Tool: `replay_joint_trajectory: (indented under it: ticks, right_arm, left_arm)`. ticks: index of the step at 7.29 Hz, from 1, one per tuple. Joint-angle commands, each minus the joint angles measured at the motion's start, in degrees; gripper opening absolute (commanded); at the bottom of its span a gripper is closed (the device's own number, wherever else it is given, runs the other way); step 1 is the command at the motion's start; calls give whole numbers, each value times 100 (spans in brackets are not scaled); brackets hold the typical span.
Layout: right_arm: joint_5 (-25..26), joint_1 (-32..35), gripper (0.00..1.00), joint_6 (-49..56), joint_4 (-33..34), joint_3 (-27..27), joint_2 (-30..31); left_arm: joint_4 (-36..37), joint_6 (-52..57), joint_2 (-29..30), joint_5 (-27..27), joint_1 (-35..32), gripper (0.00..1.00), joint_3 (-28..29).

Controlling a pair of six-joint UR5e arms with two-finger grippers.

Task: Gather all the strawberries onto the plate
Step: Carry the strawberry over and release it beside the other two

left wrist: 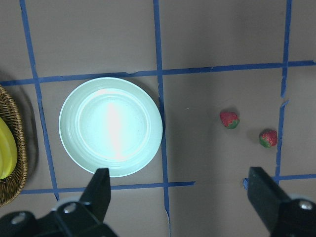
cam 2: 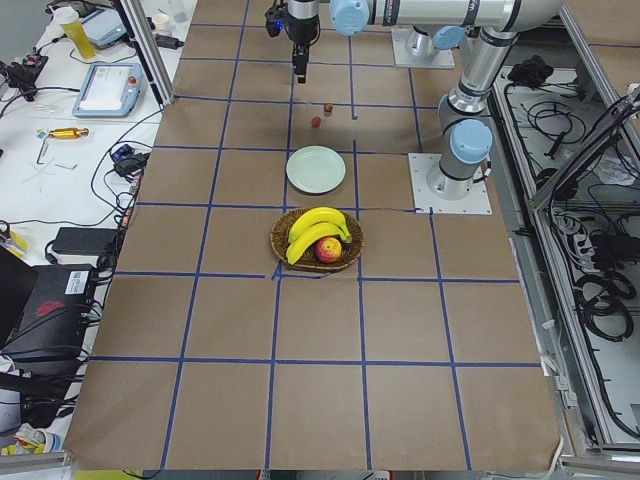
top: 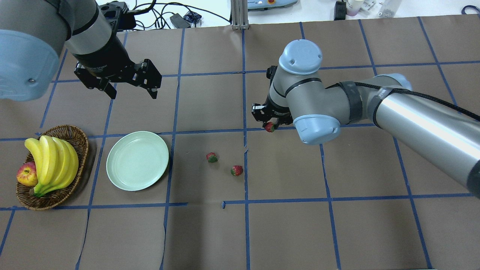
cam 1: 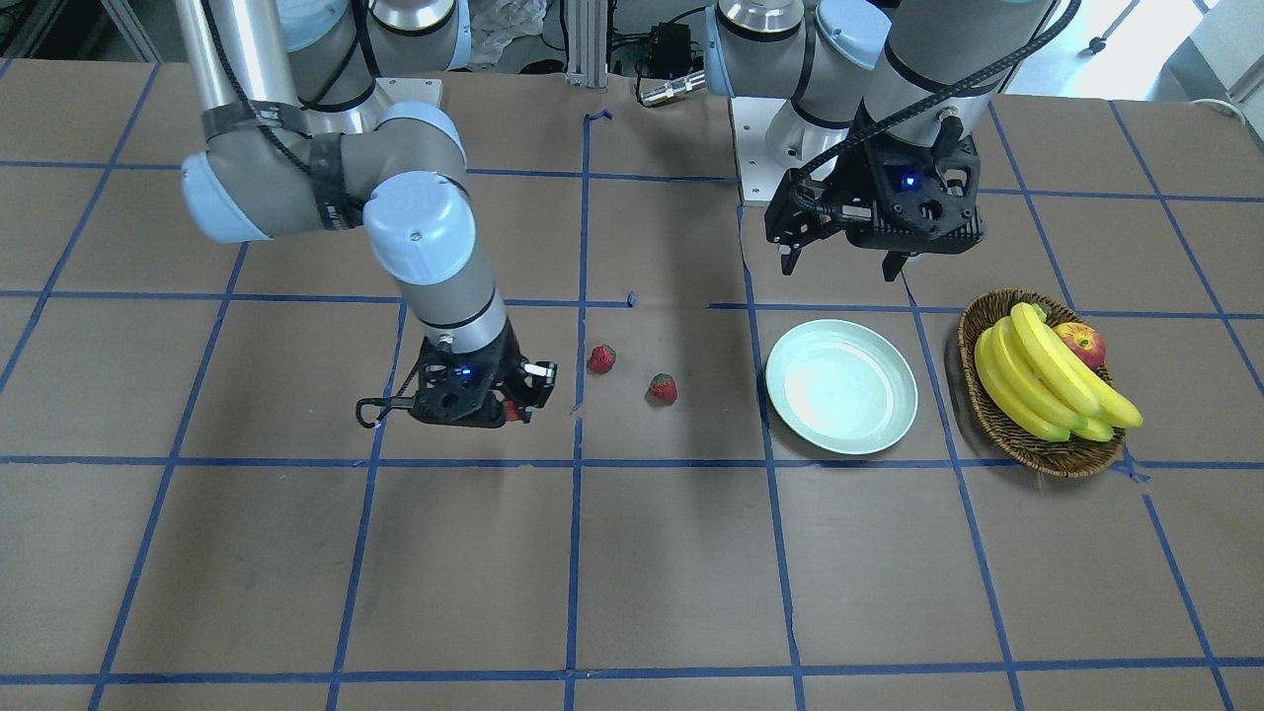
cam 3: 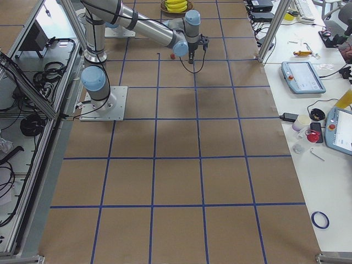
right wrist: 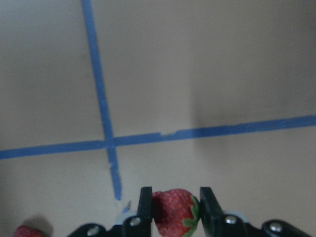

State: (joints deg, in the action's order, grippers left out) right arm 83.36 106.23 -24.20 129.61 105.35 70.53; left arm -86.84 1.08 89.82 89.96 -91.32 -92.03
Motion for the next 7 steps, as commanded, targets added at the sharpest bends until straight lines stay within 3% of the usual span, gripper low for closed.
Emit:
replay_joint_trajectory:
  ticks: [1,3,4,5,7]
  right_arm:
    - [31,661,0,-751,552,-129,-668]
    - [23,872,0,-779,627,-181,-882]
    - [-38,873,68,-779,636,-190,-909]
    - [-4,864,100,-648,610,-173,-857]
    - [232,795,100,-612,531,-130,-350]
  left_arm:
    - [0,-2,0,4,0,100,1]
    - [0,-2,9,4,0,100,1]
    - [0,-2,9,4,0,100,-8]
    - [0,-2,0,4,0,100,-8]
    - [0,-2,9,4,0,100,1]
